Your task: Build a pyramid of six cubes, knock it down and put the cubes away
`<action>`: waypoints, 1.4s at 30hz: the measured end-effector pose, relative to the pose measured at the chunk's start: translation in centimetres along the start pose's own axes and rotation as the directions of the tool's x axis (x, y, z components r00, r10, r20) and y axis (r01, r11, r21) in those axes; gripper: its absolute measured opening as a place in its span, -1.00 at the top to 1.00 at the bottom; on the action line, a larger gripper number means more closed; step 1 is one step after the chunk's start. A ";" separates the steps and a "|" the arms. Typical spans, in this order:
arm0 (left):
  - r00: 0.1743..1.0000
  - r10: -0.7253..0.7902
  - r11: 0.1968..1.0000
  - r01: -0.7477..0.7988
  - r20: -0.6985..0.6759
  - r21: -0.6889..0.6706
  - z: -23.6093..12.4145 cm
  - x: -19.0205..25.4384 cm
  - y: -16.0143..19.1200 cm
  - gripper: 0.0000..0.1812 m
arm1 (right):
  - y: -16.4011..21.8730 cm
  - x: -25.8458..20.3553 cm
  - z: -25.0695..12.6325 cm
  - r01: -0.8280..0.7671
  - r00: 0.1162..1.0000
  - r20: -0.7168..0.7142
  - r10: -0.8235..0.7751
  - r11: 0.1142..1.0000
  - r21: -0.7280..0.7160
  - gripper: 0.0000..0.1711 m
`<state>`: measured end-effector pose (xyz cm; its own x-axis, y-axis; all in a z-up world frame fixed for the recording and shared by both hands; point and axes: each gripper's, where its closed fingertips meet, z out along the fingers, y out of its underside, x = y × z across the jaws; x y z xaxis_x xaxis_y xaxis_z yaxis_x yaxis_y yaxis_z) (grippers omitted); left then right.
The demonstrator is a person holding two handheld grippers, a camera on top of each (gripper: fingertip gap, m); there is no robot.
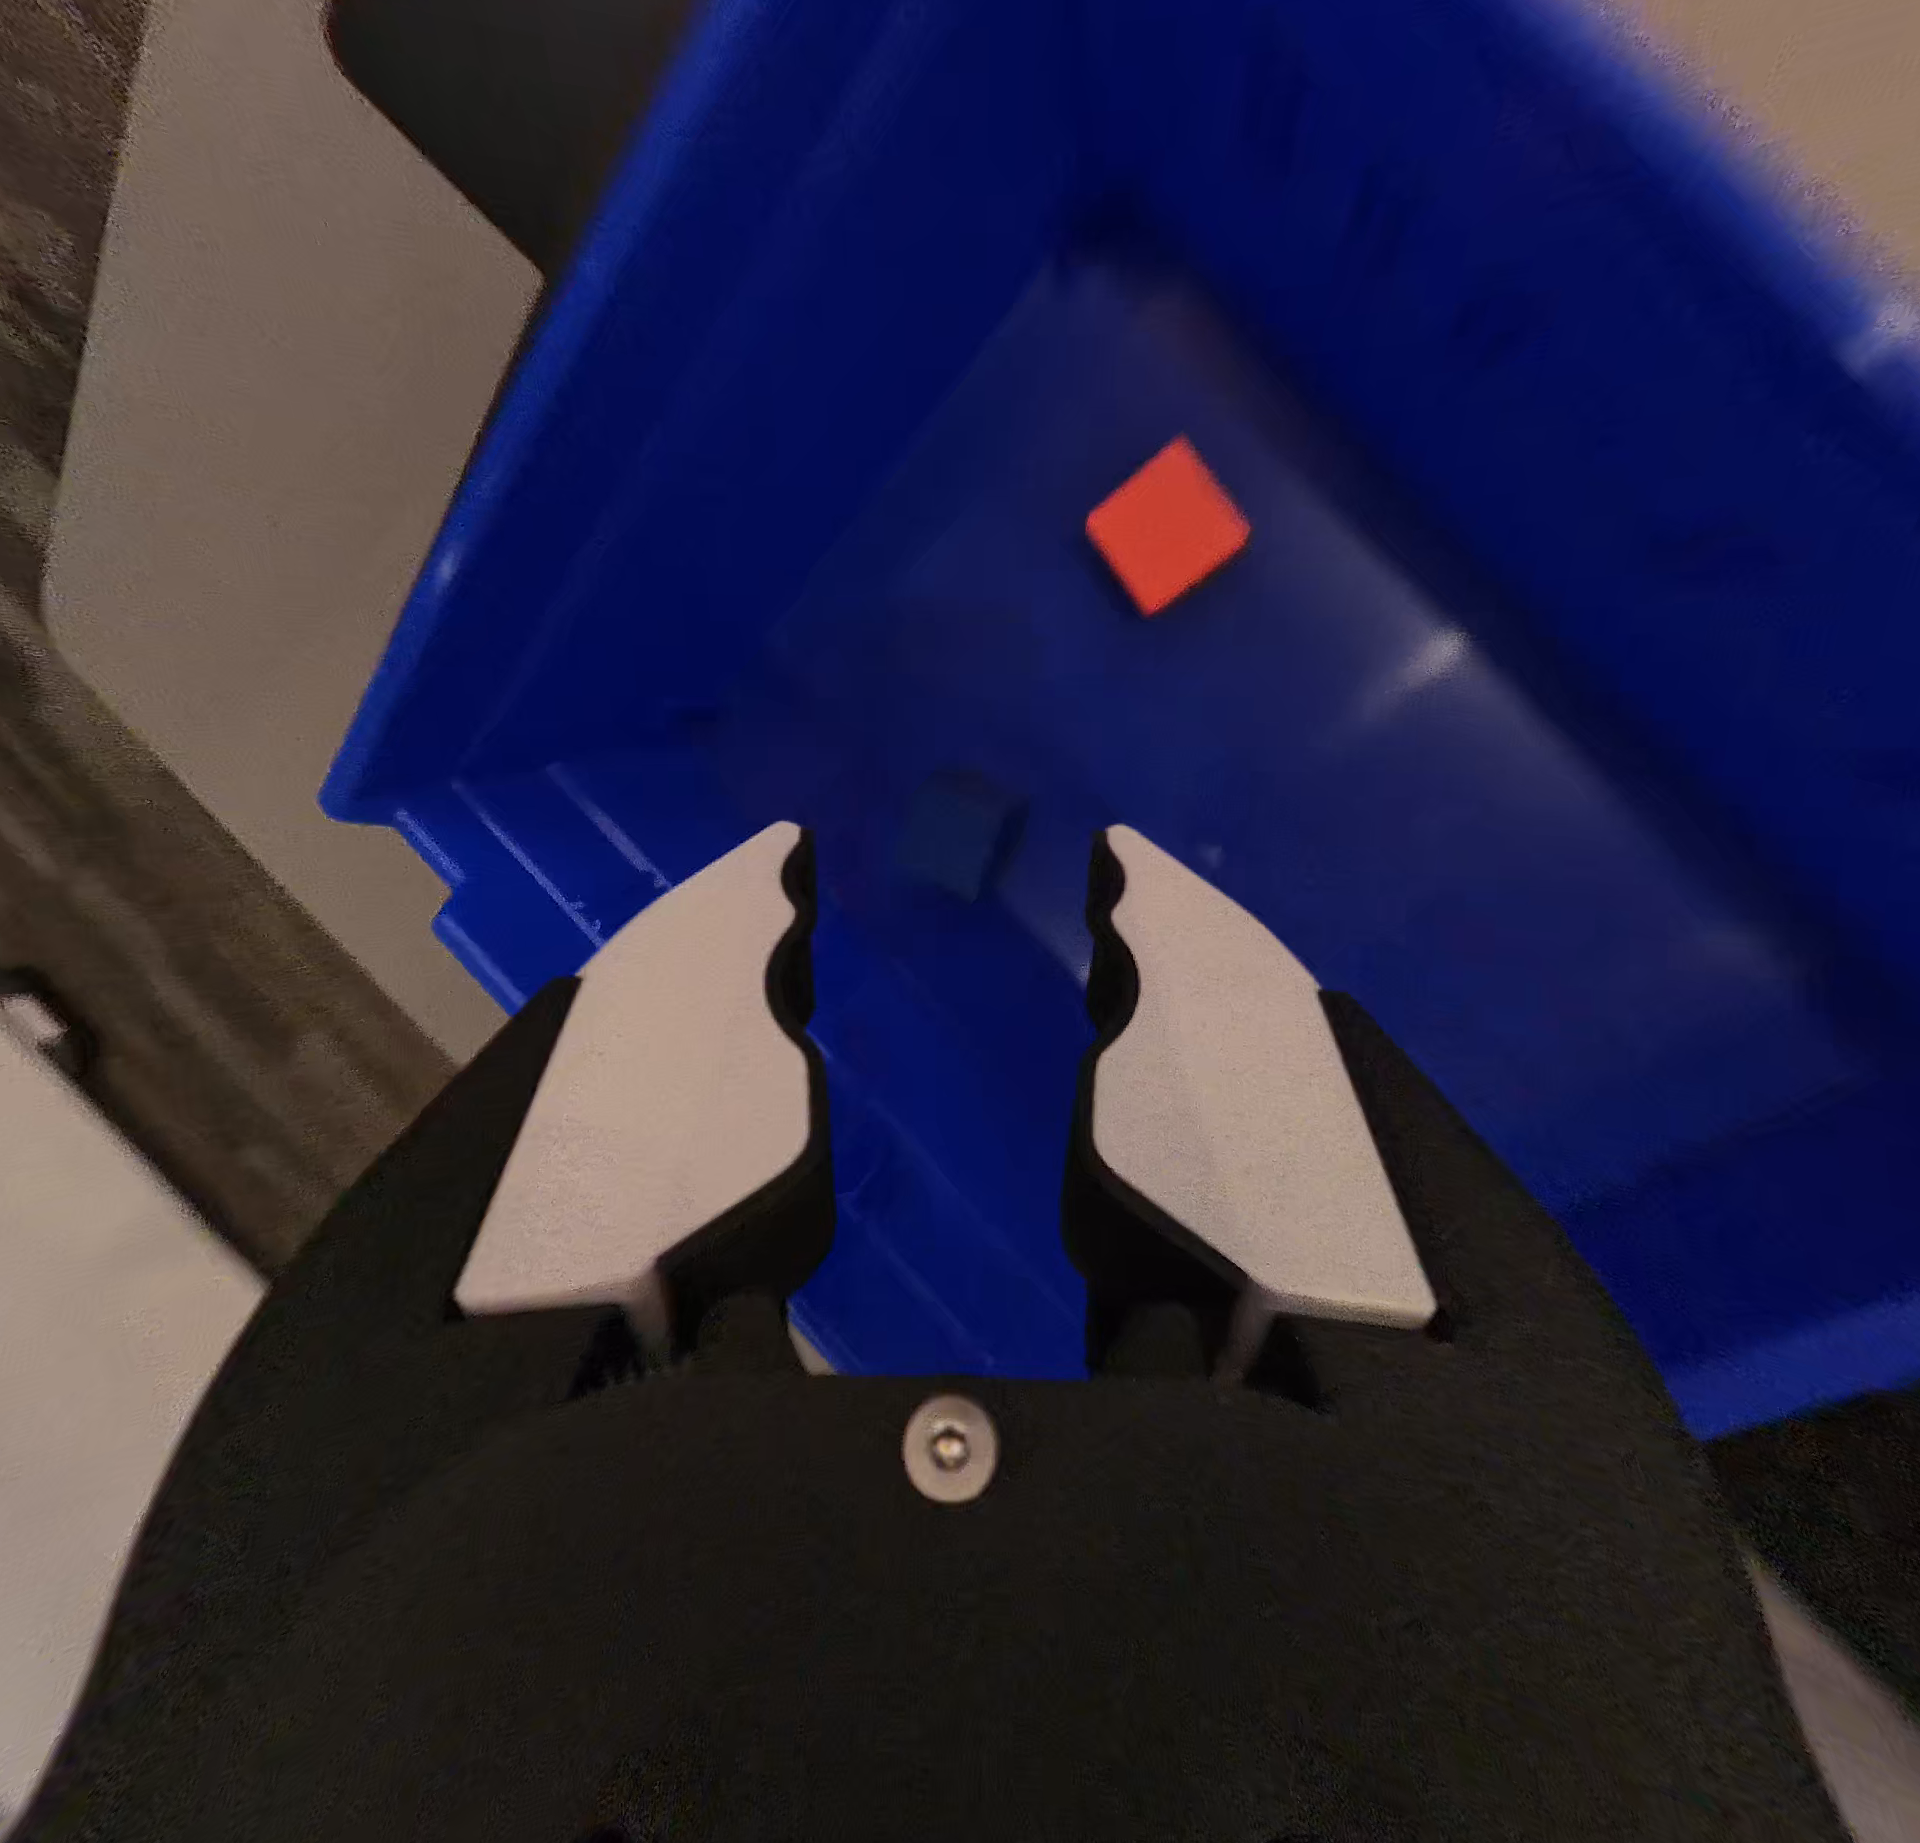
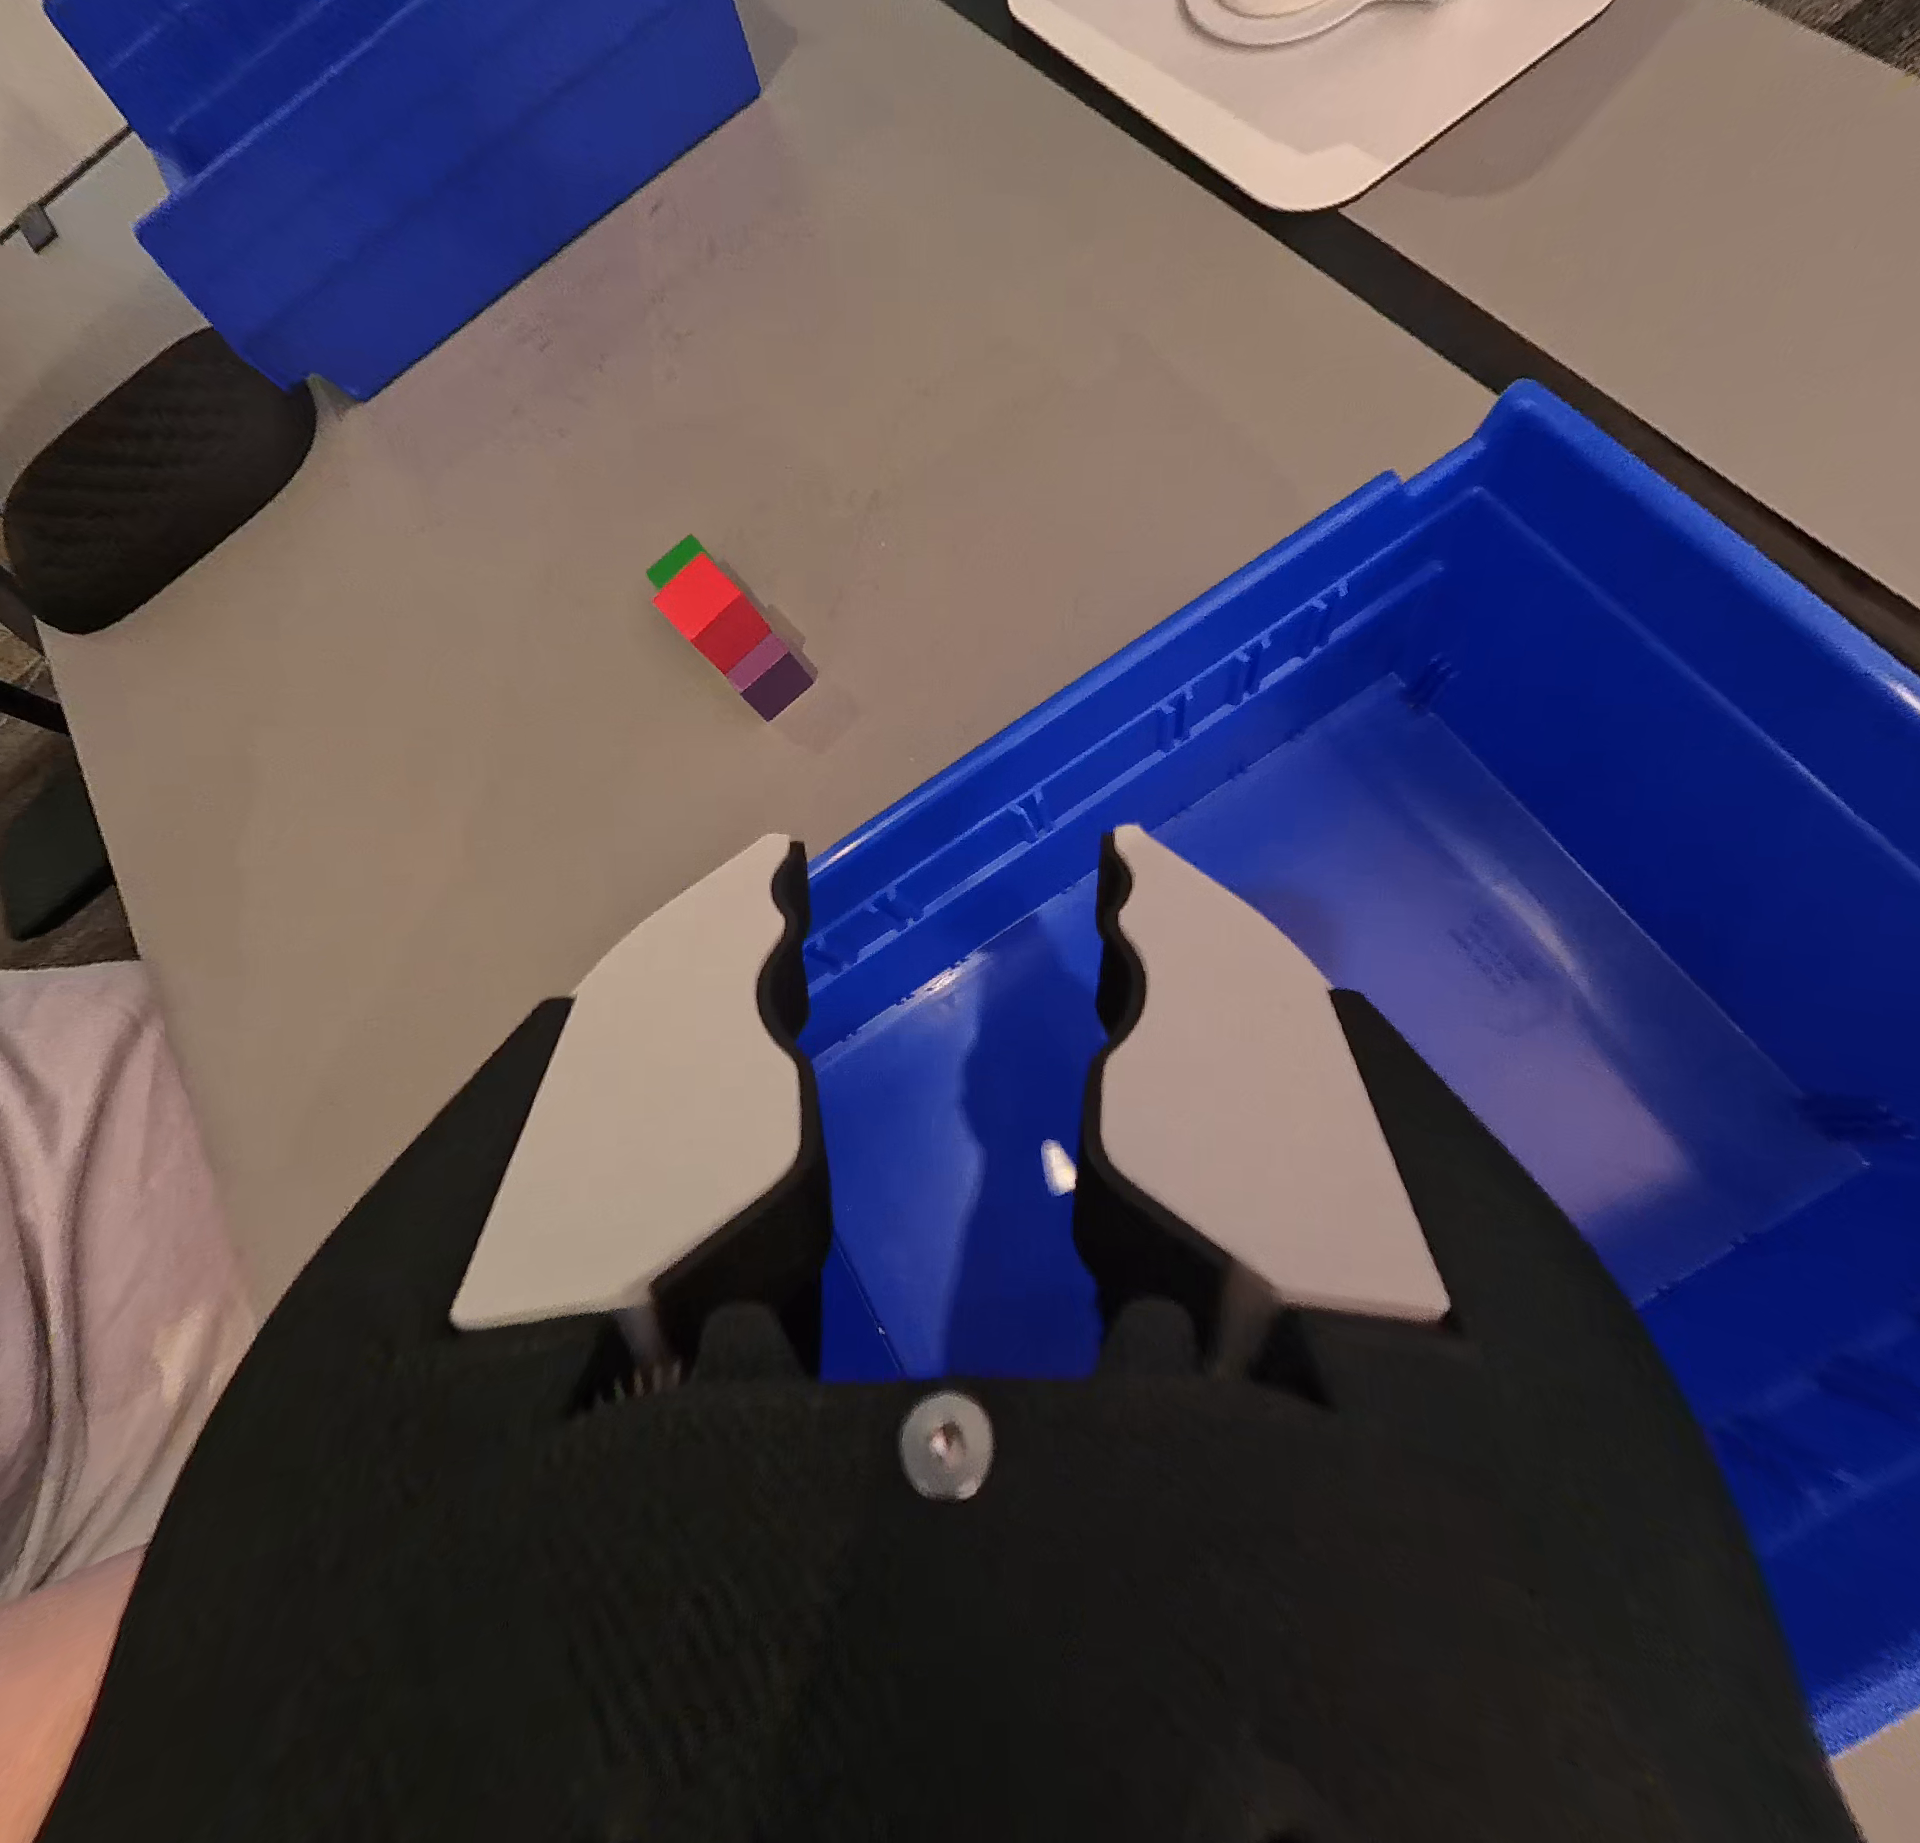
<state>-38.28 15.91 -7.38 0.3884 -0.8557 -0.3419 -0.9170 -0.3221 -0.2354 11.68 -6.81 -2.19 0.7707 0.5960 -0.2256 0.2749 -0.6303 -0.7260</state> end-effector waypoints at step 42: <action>0.958 0.288 0.872 -0.265 0.006 0.412 -11.1 19.3 -19.1 0.70 | 0.1 -0.8 -0.1 0.040 0.999 0.018 -0.040 0.999 -0.011 0.36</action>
<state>-14.26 1.11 0.59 0.1084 -0.9099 -0.4003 -0.8644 0.1126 -0.4900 11.11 -7.43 -2.05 0.7487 0.6293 -0.2083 0.3115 -0.6114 -0.7275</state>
